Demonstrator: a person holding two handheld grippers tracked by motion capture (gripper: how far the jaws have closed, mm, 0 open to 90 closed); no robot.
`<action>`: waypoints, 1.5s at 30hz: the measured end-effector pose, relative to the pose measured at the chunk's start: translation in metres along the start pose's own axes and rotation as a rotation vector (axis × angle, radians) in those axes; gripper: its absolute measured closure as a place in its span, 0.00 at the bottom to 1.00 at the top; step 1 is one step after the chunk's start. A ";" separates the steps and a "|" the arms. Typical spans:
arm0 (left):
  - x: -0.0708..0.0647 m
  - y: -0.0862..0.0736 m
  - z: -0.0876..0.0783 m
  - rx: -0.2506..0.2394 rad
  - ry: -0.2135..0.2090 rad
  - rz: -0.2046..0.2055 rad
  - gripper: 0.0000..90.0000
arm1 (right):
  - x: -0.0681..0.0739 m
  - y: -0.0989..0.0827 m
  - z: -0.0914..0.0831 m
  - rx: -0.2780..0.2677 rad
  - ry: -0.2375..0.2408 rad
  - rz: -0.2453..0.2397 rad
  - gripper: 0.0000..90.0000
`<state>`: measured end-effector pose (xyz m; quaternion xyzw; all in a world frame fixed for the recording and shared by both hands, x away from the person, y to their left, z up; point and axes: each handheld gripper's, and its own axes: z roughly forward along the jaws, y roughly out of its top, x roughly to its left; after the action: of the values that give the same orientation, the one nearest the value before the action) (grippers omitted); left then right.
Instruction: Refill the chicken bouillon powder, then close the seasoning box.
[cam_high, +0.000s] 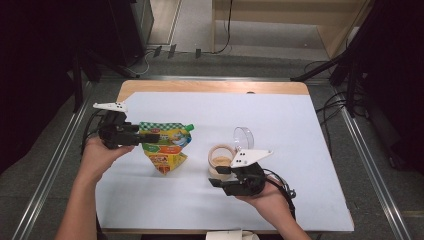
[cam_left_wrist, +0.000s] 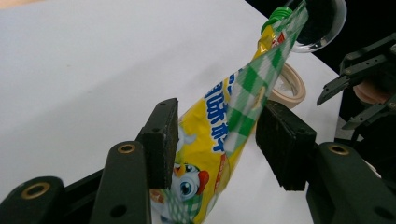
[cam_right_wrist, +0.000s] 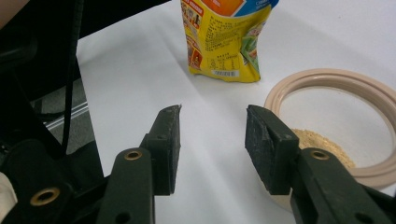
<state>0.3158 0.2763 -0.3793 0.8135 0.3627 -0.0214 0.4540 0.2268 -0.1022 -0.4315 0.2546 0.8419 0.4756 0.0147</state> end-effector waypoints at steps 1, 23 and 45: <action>0.001 0.000 -0.004 -0.002 0.005 -0.004 0.55 | 0.000 0.000 -0.001 0.001 0.000 0.004 0.64; 0.017 -0.020 -0.054 -0.027 0.125 -0.014 0.48 | -0.019 0.000 -0.035 0.044 -0.013 0.054 1.00; 0.039 -0.033 -0.016 0.009 0.186 -0.036 0.42 | -0.054 -0.006 -0.058 0.052 -0.143 0.071 1.00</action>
<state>0.3196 0.3210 -0.4074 0.8073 0.4178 0.0445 0.4144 0.2553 -0.1744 -0.4168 0.3181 0.8410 0.4346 0.0514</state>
